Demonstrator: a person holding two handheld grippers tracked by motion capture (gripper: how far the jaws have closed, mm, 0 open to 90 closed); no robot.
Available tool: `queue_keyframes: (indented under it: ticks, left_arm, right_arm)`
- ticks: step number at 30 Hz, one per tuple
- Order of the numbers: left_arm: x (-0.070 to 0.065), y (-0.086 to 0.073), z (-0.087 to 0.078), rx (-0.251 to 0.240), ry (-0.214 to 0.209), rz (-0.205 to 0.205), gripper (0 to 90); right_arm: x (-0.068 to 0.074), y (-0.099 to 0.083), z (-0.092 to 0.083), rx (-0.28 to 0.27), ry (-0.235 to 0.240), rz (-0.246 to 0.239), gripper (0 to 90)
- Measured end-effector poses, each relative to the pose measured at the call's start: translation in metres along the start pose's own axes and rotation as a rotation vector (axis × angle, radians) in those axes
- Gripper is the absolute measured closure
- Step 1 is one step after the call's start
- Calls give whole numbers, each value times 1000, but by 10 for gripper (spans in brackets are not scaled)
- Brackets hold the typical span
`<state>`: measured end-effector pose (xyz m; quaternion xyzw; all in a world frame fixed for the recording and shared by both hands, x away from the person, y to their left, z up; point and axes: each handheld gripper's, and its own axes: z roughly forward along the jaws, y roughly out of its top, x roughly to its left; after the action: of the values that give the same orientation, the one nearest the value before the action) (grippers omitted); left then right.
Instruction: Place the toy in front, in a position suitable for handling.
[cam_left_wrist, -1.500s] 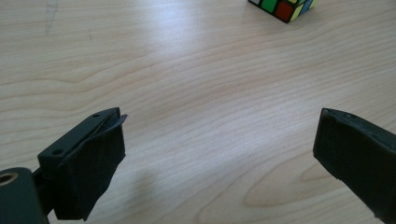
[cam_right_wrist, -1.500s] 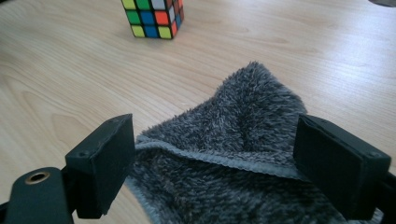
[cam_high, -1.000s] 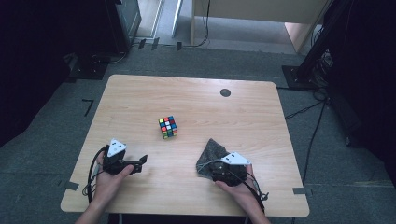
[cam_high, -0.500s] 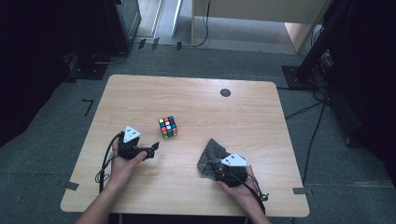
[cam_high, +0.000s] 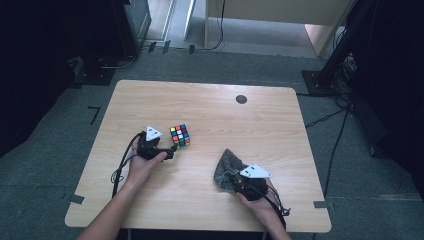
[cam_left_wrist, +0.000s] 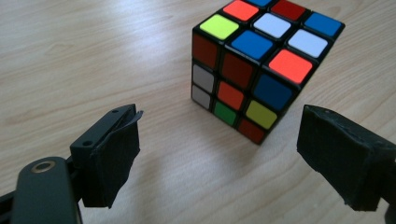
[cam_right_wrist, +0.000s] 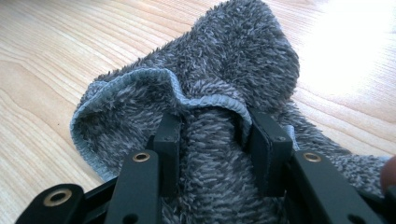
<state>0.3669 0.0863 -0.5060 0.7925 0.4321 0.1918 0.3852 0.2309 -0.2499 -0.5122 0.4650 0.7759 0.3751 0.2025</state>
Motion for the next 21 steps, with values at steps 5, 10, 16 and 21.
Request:
queue_keyframes:
  ticks: [5,10,16,21]
  left_arm:
    - [1,6,7,-16,-41,21,139]
    - [2,11,15,-28,-84,50,135]
    - [0,15,22,-24,-109,88,147]
    - [-6,14,20,-7,-103,126,202]
  right_arm:
    - [-1,-1,-1,-2,11,8,593]
    - [-2,-1,-1,-3,16,10,588]
    - [-1,-2,-1,-8,14,7,586]
    - [-1,-2,-1,-8,14,4,585]
